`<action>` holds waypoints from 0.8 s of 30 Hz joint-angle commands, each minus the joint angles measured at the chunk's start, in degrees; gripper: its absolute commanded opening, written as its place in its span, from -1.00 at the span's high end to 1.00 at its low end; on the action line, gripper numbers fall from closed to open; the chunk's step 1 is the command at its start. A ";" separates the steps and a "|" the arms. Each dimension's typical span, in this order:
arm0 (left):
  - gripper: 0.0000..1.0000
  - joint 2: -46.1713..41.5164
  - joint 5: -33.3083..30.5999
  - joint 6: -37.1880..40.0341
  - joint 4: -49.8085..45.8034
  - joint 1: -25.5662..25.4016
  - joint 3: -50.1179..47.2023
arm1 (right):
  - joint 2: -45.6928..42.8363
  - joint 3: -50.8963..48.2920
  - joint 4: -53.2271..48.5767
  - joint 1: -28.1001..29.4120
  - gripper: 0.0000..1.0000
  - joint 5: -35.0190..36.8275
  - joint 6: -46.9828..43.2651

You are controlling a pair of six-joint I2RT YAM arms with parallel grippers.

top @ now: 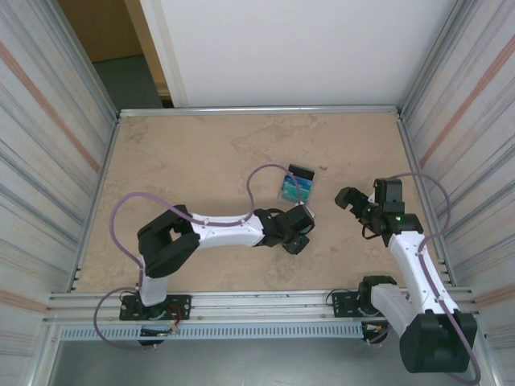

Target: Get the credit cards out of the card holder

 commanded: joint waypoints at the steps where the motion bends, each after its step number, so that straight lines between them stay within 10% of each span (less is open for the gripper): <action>1: -0.36 -5.20 0.46 -3.49 7.36 0.83 -2.99 | -3.26 -3.34 5.90 0.14 -0.98 -12.07 4.53; 24: -0.34 -20.63 0.94 -2.05 25.61 2.28 -16.77 | -1.58 -9.95 31.02 16.73 -0.77 -18.68 17.45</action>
